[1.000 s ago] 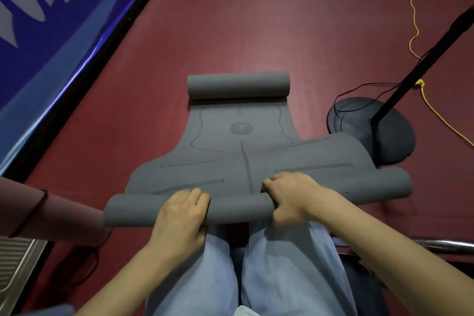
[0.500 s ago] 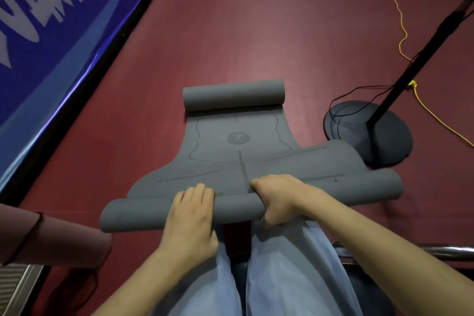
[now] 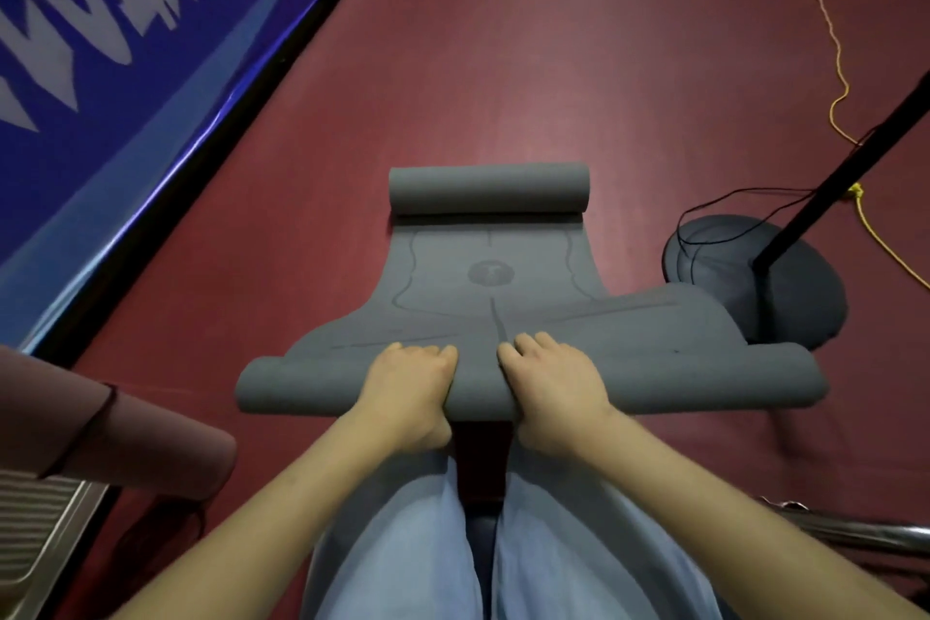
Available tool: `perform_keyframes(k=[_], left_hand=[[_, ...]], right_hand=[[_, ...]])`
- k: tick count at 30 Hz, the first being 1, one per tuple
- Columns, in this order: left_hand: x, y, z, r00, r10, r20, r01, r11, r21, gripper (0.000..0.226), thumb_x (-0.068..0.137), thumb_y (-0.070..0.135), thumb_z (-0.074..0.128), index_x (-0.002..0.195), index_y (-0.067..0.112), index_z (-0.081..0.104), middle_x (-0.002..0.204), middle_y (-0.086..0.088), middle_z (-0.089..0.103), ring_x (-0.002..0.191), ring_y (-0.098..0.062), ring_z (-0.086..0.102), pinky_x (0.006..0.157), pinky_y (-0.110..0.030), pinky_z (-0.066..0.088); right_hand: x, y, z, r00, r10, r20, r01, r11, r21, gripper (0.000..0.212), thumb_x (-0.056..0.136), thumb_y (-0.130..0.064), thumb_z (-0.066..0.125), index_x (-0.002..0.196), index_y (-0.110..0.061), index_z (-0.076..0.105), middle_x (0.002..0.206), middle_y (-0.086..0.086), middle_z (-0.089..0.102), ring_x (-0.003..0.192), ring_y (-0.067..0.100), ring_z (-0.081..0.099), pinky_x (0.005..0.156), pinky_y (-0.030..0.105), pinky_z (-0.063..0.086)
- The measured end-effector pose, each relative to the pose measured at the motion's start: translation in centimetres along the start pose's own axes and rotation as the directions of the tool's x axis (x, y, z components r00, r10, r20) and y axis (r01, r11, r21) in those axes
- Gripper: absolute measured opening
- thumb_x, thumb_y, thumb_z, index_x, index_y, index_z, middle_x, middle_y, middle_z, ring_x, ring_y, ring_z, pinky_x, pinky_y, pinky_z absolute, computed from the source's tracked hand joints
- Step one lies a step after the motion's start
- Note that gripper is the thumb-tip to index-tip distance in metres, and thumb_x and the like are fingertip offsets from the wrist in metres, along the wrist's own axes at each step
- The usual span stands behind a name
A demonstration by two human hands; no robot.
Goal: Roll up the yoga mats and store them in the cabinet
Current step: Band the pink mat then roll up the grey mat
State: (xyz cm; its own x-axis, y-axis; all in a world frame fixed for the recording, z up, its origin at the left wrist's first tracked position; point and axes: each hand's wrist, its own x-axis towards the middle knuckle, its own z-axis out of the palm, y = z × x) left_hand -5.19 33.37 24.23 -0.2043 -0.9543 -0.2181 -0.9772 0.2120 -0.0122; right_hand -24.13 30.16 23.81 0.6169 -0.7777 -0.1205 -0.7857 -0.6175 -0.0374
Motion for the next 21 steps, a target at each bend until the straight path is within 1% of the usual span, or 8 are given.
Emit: perform_keyframes(k=[2,4,8,10,13,15,17,21], left_hand=[[0.4,-0.1,-0.2,0.999,-0.034,-0.017,0.034,0.999,-0.003,0.04,0.063,0.033,0.067,0.099,0.023,0.052,0.103,0.003,0.061,0.1,-0.025,0.057,0.081,-0.034,0.041],[0.5,-0.2,0.5,0.992,-0.071,-0.105,0.072,0.997,0.007,0.049,0.055,0.034,0.07,0.1,0.021,0.058,0.101,0.001,0.055,0.097,-0.026,0.051,0.079,-0.034,0.042],[0.5,0.0,2.0,0.967,-0.02,-0.252,0.042,0.996,0.082,0.06,0.028,0.019,0.083,0.084,0.014,0.061,0.075,-0.004,0.055,0.066,-0.028,0.053,0.056,-0.035,0.043],[0.7,-0.4,2.3,0.96,-0.006,-0.28,0.033,0.995,0.092,0.055,0.023,0.015,0.08,0.073,0.016,0.057,0.065,-0.003,0.054,0.057,-0.028,0.052,0.052,-0.032,0.041],[1.6,-0.9,1.4,0.986,-0.025,-0.165,0.043,0.993,0.108,0.047,0.036,0.026,0.082,0.073,0.021,0.053,0.067,0.001,0.059,0.061,-0.026,0.059,0.055,-0.03,0.04],[2.5,-1.3,0.5,0.993,-0.044,-0.108,0.056,0.992,0.11,0.035,0.06,0.037,0.075,0.085,0.023,0.055,0.081,0.002,0.066,0.078,-0.025,0.066,0.061,-0.031,0.038],[3.1,-1.3,-0.2,0.999,0.001,-0.035,0.002,0.996,0.093,0.03,0.067,0.037,0.069,0.092,0.024,0.057,0.089,0.0,0.069,0.085,-0.028,0.068,0.064,-0.031,0.039],[3.6,-1.1,0.0,0.999,-0.027,-0.021,0.028,0.999,0.027,0.032,0.066,0.036,0.068,0.093,0.025,0.056,0.09,0.002,0.068,0.085,-0.026,0.067,0.066,-0.032,0.048]], right_hand=[[1.5,0.8,-2.0,0.979,-0.037,0.203,0.016,0.994,0.105,0.046,0.065,-0.026,0.075,0.105,-0.021,0.052,0.107,0.004,0.059,0.101,0.029,0.06,0.07,0.032,0.041],[3.4,1.8,-3.5,0.915,-0.043,0.4,-0.03,0.984,0.174,0.048,0.061,-0.027,0.08,0.103,-0.022,0.057,0.101,0.001,0.062,0.093,0.027,0.063,0.072,0.033,0.05],[5.4,2.0,-4.4,0.804,-0.014,0.595,-0.126,0.973,0.192,0.063,0.052,-0.029,0.092,0.108,-0.022,0.066,0.105,0.002,0.069,0.091,0.024,0.066,0.076,0.035,0.058],[5.2,1.3,-3.8,0.854,0.008,0.52,-0.093,0.986,0.137,0.058,0.058,-0.028,0.088,0.11,-0.02,0.065,0.109,0.005,0.068,0.098,0.027,0.066,0.081,0.036,0.058],[3.1,-0.2,-1.8,0.99,0.06,0.126,-0.064,0.998,0.027,0.061,0.061,-0.022,0.079,0.115,-0.017,0.051,0.115,0.008,0.054,0.107,0.03,0.053,0.084,0.04,0.046],[1.6,-1.5,0.2,0.991,0.062,-0.119,-0.066,0.997,-0.032,0.063,0.047,-0.014,0.074,0.106,-0.015,0.05,0.102,0.009,0.051,0.093,0.032,0.049,0.078,0.04,0.042],[0.7,-2.3,2.0,0.964,0.08,-0.255,-0.086,0.996,-0.014,0.057,0.04,-0.008,0.065,0.096,-0.014,0.051,0.091,0.008,0.05,0.082,0.031,0.047,0.074,0.039,0.043],[2.4,-1.2,2.5,0.949,0.107,-0.297,-0.115,0.993,-0.01,0.05,0.036,-0.008,0.072,0.082,-0.017,0.054,0.078,0.004,0.053,0.072,0.028,0.05,0.064,0.035,0.042]])
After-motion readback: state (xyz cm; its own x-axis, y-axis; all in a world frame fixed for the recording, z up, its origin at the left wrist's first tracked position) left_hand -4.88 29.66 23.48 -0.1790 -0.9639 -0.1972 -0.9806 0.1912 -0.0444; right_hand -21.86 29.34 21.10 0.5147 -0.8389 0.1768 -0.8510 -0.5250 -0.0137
